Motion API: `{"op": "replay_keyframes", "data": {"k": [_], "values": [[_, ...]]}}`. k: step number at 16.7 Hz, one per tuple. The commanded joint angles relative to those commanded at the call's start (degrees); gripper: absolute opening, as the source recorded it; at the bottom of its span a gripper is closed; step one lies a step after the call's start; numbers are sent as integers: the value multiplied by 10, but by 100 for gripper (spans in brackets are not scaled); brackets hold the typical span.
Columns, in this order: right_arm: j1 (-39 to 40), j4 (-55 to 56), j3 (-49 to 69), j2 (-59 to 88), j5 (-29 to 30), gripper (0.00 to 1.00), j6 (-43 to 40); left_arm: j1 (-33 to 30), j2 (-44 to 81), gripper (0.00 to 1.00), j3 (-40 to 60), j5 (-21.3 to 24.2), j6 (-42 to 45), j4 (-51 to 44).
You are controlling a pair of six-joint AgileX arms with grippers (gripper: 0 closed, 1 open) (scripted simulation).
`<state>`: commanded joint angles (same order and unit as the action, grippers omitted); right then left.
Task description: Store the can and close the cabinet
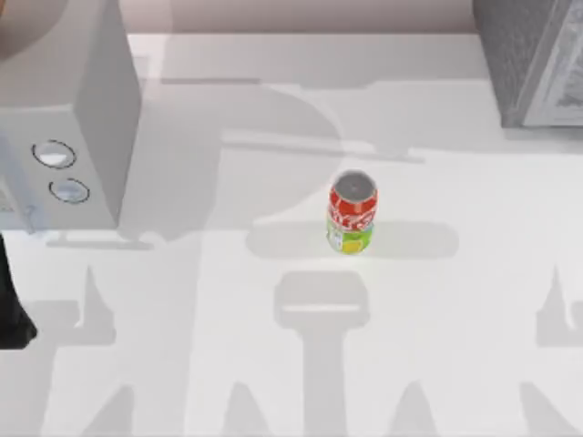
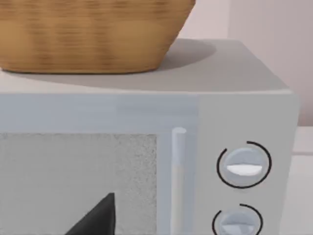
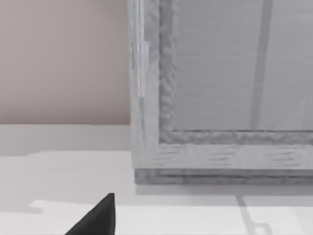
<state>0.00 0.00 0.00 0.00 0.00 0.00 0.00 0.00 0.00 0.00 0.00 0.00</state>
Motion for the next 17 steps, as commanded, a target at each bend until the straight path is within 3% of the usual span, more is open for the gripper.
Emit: {"op": "replay_keyframes", "data": {"k": [8,17], "values": [[44,92,50,102,46,100,0,0,0,100,0,0,0,0],[213,395,191,548,226,100,-5,0,0,100,0,0,0,0]]}}
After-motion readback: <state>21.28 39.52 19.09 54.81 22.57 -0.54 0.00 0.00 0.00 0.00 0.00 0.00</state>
